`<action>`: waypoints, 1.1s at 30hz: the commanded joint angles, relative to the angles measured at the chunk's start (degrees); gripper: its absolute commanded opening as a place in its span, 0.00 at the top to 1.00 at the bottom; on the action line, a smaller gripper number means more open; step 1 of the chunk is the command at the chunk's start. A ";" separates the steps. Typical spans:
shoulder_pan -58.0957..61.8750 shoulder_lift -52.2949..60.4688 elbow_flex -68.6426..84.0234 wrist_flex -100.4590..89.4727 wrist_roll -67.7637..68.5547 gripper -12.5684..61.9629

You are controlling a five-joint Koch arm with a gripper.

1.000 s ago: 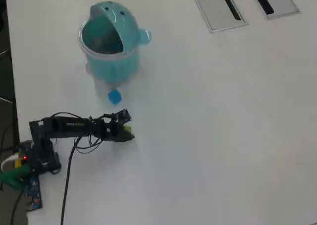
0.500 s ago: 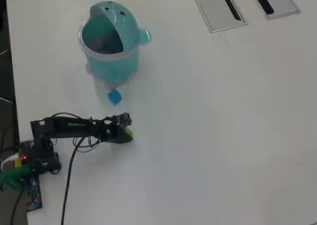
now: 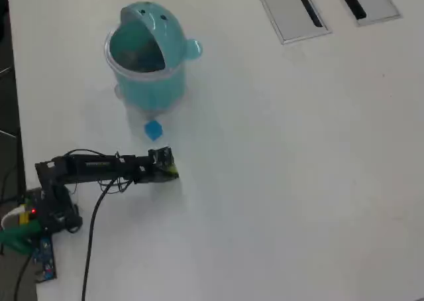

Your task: Grasp RGB lego blocks and put them in the bin one by one.

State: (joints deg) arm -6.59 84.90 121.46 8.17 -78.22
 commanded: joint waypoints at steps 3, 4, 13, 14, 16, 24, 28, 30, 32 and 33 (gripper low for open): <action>-2.02 4.04 -5.71 -5.63 0.53 0.66; -3.60 5.54 -7.47 -5.89 1.58 0.66; -12.92 14.85 -12.57 -6.24 4.39 0.66; -14.06 16.00 -12.83 -6.33 4.83 0.66; -15.73 17.58 -13.62 -6.33 5.71 0.66; -28.56 24.52 -25.75 -1.85 7.29 0.66; -32.34 23.99 -32.43 0.18 6.15 0.68; -33.84 22.24 -35.07 0.00 5.27 0.67; -35.33 19.60 -38.94 -0.18 2.90 0.67; -37.00 18.28 -39.64 -0.26 1.67 0.67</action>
State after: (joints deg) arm -43.24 102.57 87.80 8.44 -75.23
